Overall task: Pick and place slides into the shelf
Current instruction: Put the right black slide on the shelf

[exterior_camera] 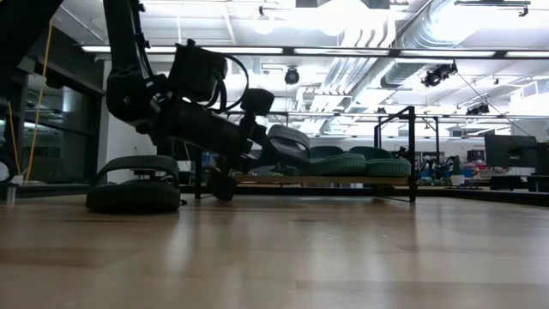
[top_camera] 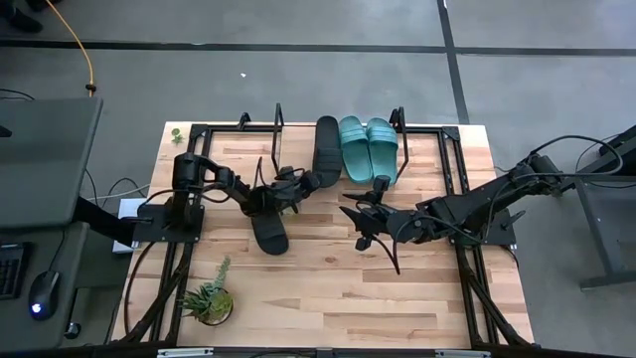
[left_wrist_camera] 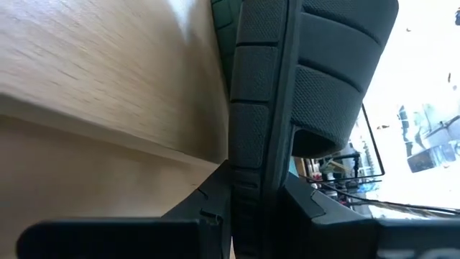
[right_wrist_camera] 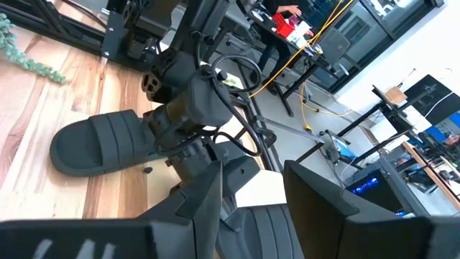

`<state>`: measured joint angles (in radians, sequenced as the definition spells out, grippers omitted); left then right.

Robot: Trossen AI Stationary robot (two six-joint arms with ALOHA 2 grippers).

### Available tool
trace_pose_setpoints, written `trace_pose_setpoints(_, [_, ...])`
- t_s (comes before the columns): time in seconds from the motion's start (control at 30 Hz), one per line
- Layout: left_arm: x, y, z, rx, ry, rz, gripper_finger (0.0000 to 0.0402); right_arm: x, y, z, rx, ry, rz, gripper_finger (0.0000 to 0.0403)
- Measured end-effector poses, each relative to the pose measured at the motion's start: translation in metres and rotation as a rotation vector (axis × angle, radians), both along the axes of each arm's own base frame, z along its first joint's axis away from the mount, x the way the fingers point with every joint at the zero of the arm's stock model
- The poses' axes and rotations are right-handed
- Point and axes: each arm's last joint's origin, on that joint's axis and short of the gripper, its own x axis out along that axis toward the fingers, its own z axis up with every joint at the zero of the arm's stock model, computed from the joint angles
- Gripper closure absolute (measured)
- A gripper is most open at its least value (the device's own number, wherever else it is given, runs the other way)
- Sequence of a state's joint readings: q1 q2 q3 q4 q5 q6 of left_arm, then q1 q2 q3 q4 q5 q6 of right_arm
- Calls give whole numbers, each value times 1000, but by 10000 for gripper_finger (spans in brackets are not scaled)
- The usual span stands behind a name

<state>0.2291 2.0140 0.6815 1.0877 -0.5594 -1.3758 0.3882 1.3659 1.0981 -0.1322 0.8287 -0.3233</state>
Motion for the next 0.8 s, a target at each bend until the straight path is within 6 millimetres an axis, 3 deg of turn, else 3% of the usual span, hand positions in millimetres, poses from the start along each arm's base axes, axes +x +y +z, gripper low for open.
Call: trace_pose_setpoints(0.8, [0,-1,-3,11,60,-28,343,0,1,0,5,3,15,263])
